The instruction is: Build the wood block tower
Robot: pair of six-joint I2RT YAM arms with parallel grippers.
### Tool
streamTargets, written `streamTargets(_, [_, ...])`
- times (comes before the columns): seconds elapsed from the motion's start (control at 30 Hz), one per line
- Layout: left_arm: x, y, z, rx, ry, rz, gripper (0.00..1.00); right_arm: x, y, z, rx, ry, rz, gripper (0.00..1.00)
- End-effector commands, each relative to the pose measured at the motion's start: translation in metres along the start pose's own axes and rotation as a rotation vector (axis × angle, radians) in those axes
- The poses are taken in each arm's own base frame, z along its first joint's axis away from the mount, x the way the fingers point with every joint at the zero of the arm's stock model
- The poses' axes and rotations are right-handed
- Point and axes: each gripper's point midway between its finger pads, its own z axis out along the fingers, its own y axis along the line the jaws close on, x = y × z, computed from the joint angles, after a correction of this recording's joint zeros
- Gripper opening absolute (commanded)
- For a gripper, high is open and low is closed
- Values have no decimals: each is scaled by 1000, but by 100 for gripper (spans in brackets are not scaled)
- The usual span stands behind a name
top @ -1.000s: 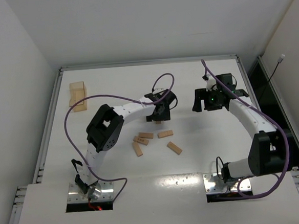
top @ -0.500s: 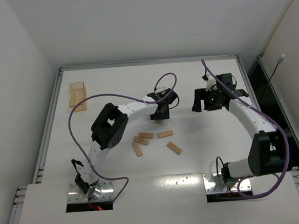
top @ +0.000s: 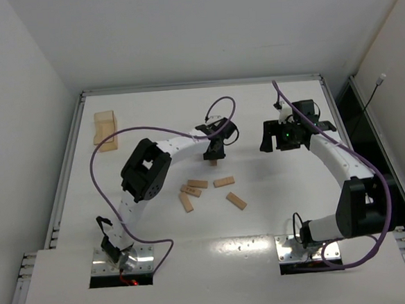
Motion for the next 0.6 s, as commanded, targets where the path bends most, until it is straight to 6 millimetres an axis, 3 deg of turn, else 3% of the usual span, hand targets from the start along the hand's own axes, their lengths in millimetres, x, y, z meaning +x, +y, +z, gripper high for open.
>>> streamTargets(0.0, [12,41,17,-88,55,-9,0,-7,1,1,-13,-27,9,72])
streamTargets(0.27, [22,55,19,-89,91,-2,0,-7,1,1,-13,-27,9,72])
streamTargets(0.33, [21,52,19,-74,91,7,10,-7,1,1,-13,-27,9,72])
streamTargets(0.4, [21,52,19,-74,91,7,30,-7,1,1,-13,-27,9,72])
streamTargets(0.5, [23,51,19,-64,100,25,46,-7,1,1,-13,-27,9,72])
streamTargets(0.57, [24,47,19,-40,108,33,63,-7,1,1,-13,-27,9,72])
